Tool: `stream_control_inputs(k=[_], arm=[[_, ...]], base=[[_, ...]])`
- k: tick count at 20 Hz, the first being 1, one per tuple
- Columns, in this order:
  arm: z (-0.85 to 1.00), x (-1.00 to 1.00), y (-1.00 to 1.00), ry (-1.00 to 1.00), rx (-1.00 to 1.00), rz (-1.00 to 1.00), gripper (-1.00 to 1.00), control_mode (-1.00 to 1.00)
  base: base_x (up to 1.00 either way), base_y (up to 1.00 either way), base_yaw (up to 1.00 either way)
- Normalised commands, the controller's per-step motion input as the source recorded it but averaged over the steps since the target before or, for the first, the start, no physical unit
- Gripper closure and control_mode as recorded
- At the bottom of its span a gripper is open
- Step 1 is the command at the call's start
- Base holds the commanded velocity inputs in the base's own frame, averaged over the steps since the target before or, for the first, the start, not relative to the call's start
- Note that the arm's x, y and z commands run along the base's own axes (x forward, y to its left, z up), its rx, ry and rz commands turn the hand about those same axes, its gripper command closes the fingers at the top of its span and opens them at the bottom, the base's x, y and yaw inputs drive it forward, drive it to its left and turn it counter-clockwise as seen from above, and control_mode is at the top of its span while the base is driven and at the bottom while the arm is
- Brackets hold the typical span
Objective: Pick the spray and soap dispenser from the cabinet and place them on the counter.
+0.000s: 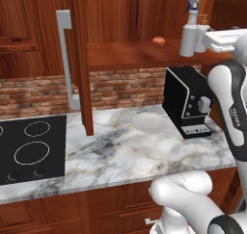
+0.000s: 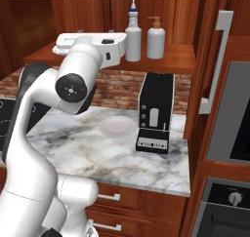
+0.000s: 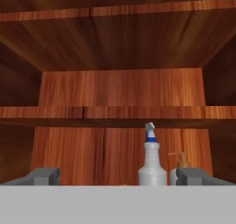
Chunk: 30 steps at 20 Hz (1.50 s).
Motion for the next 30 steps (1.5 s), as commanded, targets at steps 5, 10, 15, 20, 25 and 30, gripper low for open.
stream_control_inputs(k=[5, 10, 15, 20, 25, 30], arm=[[0.0, 0.25, 0.0, 0.0, 0.0, -0.01, -1.0, -1.0], [0.0, 0.24, -0.04, 0.0, 0.0, -0.01, -1.0, -1.0], [0.0, 0.21, -0.12, 0.0, 0.0, -0.01, -1.0, -1.0], [-0.03, 0.22, -0.12, 0.0, 0.0, -0.01, -1.0, -1.0], [-0.07, 0.25, -0.03, 0.01, 0.0, -0.01, -1.0, -1.0], [-0.06, 0.25, -0.01, 0.01, 0.0, -0.01, -1.0, -1.0]], base=[[0.0, 0.0, 0.0], [0.0, 0.0, 0.0], [0.0, 0.0, 0.0], [0.0, 0.0, 0.0], [0.0, 0.0, 0.0], [0.0, 0.0, 0.0]])
